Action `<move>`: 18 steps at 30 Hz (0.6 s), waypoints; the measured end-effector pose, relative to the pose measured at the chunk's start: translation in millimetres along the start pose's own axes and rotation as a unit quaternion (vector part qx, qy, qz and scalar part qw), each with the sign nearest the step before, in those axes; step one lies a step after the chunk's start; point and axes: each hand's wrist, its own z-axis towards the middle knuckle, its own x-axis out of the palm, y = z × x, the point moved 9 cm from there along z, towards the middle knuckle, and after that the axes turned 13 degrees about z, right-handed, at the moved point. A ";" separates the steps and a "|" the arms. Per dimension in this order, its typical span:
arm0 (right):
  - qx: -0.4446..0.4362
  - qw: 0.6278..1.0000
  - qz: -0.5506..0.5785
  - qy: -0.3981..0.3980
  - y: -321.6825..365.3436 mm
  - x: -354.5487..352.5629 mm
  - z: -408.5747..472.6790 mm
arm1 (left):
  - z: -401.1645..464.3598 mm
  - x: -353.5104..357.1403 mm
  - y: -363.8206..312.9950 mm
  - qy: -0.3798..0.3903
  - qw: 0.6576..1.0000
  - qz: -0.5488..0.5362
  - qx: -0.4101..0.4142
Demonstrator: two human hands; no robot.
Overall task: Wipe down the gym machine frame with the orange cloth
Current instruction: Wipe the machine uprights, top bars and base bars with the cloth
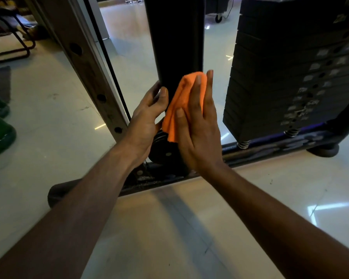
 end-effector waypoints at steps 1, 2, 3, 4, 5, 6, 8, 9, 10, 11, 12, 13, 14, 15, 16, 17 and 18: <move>0.003 1.000 -0.008 0.005 -2.8 1.5 -3.7 | -0.2 -0.2 0.1 0.001 1.000 -0.003 0.001; 0.006 1.000 -0.022 0.019 -9.6 4.3 -13.2 | -0.6 -0.3 -0.2 0.001 1.000 -0.007 0.004; 0.009 0.998 -0.039 0.038 -19.1 8.0 -27.5 | -1.6 -0.5 -1.5 0.002 1.000 -0.010 0.007; 0.012 0.997 -0.053 0.061 -29.3 12.1 -44.4 | -2.5 -1.0 -2.0 0.002 1.000 -0.009 0.010; 0.017 0.994 -0.063 0.083 -40.2 16.0 -61.9 | -2.7 -0.7 -2.1 0.001 1.000 -0.007 0.011; 0.025 0.992 -0.068 0.100 -50.3 19.2 -78.2 | -3.8 0.6 -1.1 0.000 1.000 -0.003 0.014; 0.040 0.991 -0.067 0.112 -61.0 20.8 -94.2 | -5.7 5.6 1.9 -0.002 1.000 0.013 0.022; 0.045 0.992 -0.054 0.107 -60.0 21.0 -94.1 | -7.2 9.0 7.1 0.000 0.999 0.026 0.023; 0.046 0.994 -0.032 0.095 -54.5 21.4 -88.9 | -9.4 11.5 13.1 0.000 0.999 0.040 0.023; 0.041 0.996 -0.010 0.074 -46.4 21.2 -79.6 | -12.1 13.4 18.7 0.001 0.998 0.053 0.023; 0.032 0.998 0.006 0.047 -38.1 20.1 -67.2 | -13.6 14.1 24.0 0.001 0.998 0.063 0.024; 0.020 0.999 0.013 0.022 -31.0 19.3 -54.5 | -15.1 13.9 27.0 0.002 0.997 0.071 0.024; 0.006 1.000 0.012 0.003 -25.5 18.6 -44.2 | -15.5 12.0 27.9 0.001 0.996 0.080 0.027; -0.007 1.000 0.006 -0.006 -23.3 18.7 -39.8 | -15.5 10.7 25.5 0.001 0.996 0.085 0.033; -0.019 1.000 -0.007 -0.002 -24.5 19.8 -43.3 | -15.2 9.8 23.3 0.002 0.995 0.088 0.037; -0.025 0.999 -0.026 0.016 -30.6 23.0 -53.8 | -14.2 8.6 22.8 -0.002 0.995 0.091 0.041; -0.021 0.998 -0.045 0.042 -40.9 27.1 -69.6 | -14.5 7.4 24.3 -0.006 0.994 0.096 0.042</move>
